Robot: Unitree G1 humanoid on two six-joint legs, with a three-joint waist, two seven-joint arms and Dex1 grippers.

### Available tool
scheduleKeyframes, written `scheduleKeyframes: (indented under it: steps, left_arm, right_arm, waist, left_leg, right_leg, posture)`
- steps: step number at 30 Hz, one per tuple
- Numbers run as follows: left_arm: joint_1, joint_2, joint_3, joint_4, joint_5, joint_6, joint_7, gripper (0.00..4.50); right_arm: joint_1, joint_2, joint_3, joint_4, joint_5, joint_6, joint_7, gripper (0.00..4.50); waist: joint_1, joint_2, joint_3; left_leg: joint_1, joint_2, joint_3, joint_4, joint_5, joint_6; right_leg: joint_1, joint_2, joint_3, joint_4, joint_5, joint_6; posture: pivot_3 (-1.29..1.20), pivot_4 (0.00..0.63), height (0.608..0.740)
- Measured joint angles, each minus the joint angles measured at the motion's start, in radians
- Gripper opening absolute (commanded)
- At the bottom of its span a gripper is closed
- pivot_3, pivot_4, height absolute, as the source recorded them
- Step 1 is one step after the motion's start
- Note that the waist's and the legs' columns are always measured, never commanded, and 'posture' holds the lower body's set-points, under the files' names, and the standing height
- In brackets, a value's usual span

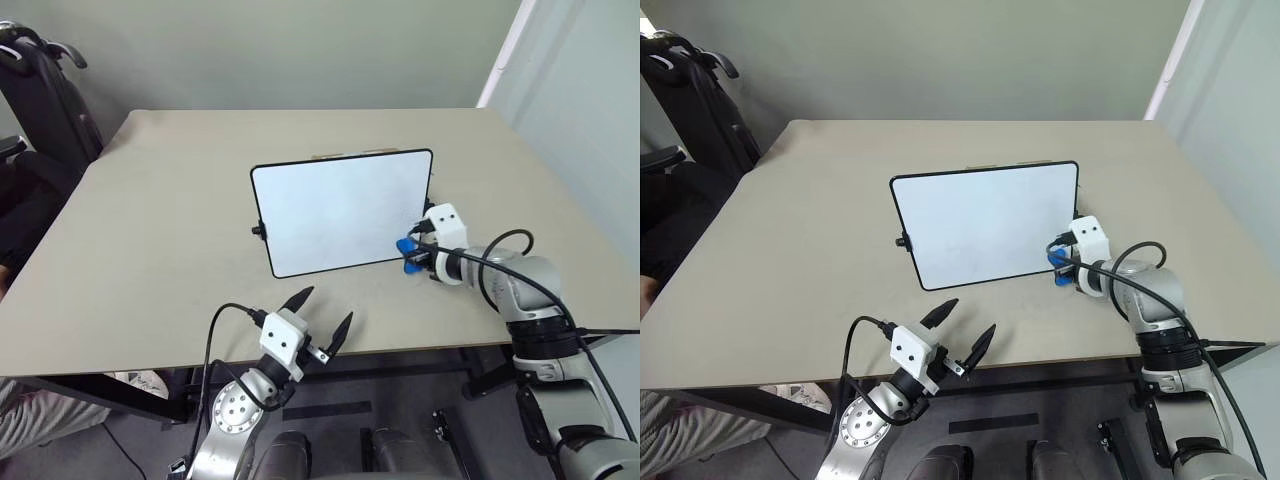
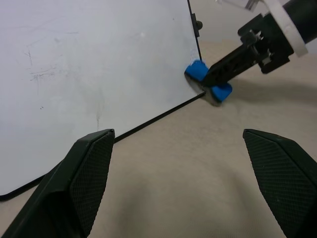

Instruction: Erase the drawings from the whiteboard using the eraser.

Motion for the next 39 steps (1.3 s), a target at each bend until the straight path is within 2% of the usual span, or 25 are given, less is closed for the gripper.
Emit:
scheduleKeyframes:
  steps: [9, 17, 23, 39]
  left_arm:
    - [0.000, 0.004, 0.000, 0.000, -0.001, 0.000, -0.005, 4.50]
    - [0.002, 0.009, 0.000, 0.000, -0.002, 0.000, -0.005, 4.50]
    - [0.007, 0.014, 0.000, -0.006, -0.002, 0.000, -0.004, 4.50]
    - [0.009, 0.015, -0.001, -0.018, -0.004, 0.001, -0.002, 4.50]
  right_arm:
    - [-0.001, 0.014, -0.022, -0.035, -0.001, 0.010, -0.007, 0.52]
    - [0.017, 0.070, 0.045, -0.024, -0.006, 0.067, -0.008, 0.52]
    - [0.017, 0.072, 0.042, -0.029, -0.006, 0.077, -0.008, 0.52]
    - [0.006, 0.015, -0.059, 0.032, -0.007, 0.085, -0.026, 0.52]
  waist:
    - [-0.002, 0.000, 0.000]
    - [-0.001, 0.000, 0.000]
    - [-0.001, 0.000, -0.001]
    - [0.013, 0.000, 0.000]
  left_leg:
    - [0.001, 0.000, 0.000, 0.000, 0.005, 0.008]
    - [0.002, 0.000, 0.000, 0.000, 0.002, 0.006]
    - [0.002, 0.001, 0.000, 0.000, 0.000, 0.003]
    - [-0.002, -0.001, 0.000, 0.000, -0.002, 0.001]
  right_leg:
    - [0.001, 0.000, 0.000, 0.000, -0.001, 0.003]
    - [-0.003, 0.000, 0.000, -0.001, 0.000, 0.003]
    - [-0.003, 0.000, 0.000, -0.001, 0.001, 0.002]
    - [-0.003, -0.001, 0.000, 0.000, 0.003, -0.002]
  posture:
    - [0.00, 0.150, 0.730]
    - [0.00, 0.150, 0.730]
    - [0.00, 0.150, 0.730]
    - [0.00, 0.150, 0.730]
